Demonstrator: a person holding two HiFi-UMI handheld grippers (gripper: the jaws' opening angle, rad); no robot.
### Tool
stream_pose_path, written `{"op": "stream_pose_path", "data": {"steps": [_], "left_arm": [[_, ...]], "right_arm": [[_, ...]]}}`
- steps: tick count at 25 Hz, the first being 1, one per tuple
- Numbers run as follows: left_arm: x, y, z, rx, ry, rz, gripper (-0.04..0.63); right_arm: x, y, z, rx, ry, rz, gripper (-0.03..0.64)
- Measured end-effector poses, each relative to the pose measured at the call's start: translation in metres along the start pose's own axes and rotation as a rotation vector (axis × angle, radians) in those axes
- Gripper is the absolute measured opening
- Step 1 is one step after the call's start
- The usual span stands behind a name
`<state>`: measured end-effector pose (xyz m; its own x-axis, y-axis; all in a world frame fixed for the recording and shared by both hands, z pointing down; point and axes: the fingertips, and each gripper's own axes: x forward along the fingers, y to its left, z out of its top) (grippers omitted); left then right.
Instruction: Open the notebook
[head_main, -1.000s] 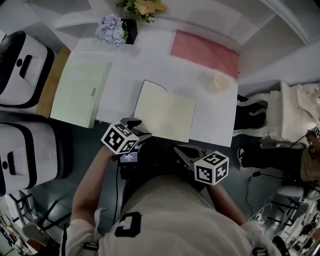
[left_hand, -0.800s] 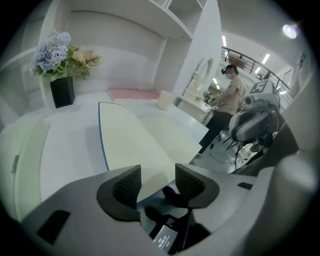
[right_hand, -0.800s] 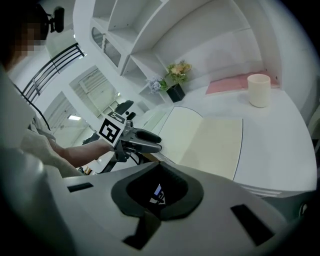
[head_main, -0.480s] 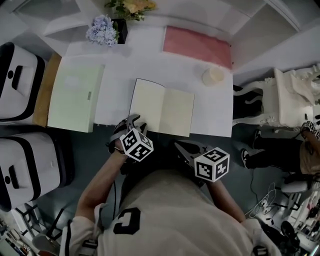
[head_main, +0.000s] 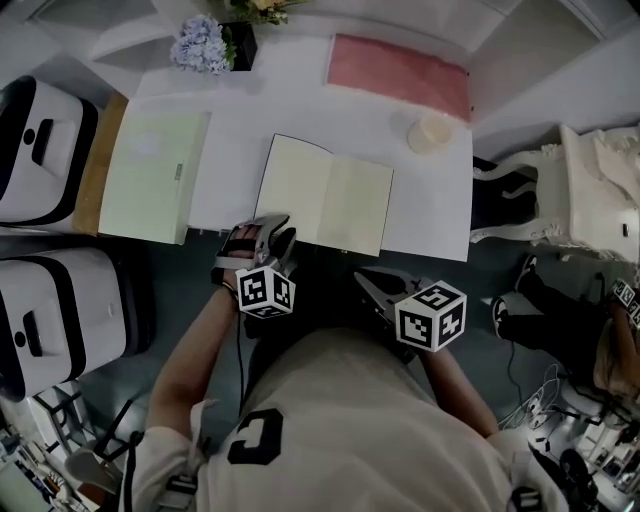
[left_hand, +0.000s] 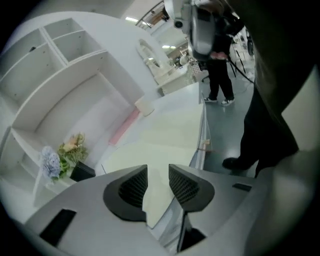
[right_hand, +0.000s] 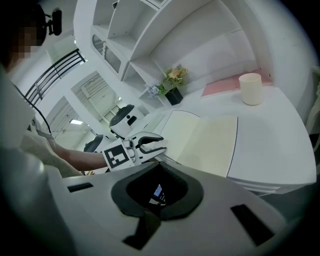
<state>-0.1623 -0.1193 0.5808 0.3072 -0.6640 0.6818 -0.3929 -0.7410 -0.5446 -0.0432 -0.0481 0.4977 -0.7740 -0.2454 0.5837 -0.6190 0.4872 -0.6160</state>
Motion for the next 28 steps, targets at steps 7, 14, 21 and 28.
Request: {"op": "stream_pose_path", "data": {"steps": [7, 14, 21, 28], "left_arm": [[0.007, -0.005, 0.002, -0.277, 0.036, -0.183, 0.08], [0.024, -0.018, -0.008, -0.222, 0.18, -0.261, 0.037], [0.024, -0.022, -0.015, -0.325, 0.205, -0.257, 0.032], [0.025, -0.019, -0.017, -0.458, 0.162, -0.238, 0.031]], "right_arm": [[-0.005, -0.004, -0.003, -0.014, 0.025, 0.039, 0.014], [0.002, -0.007, 0.003, -0.045, 0.046, 0.051, 0.014], [-0.003, -0.006, 0.001, -0.07, 0.053, 0.049, 0.014], [-0.008, -0.007, 0.003, -0.095, 0.051, 0.037, 0.014]]}}
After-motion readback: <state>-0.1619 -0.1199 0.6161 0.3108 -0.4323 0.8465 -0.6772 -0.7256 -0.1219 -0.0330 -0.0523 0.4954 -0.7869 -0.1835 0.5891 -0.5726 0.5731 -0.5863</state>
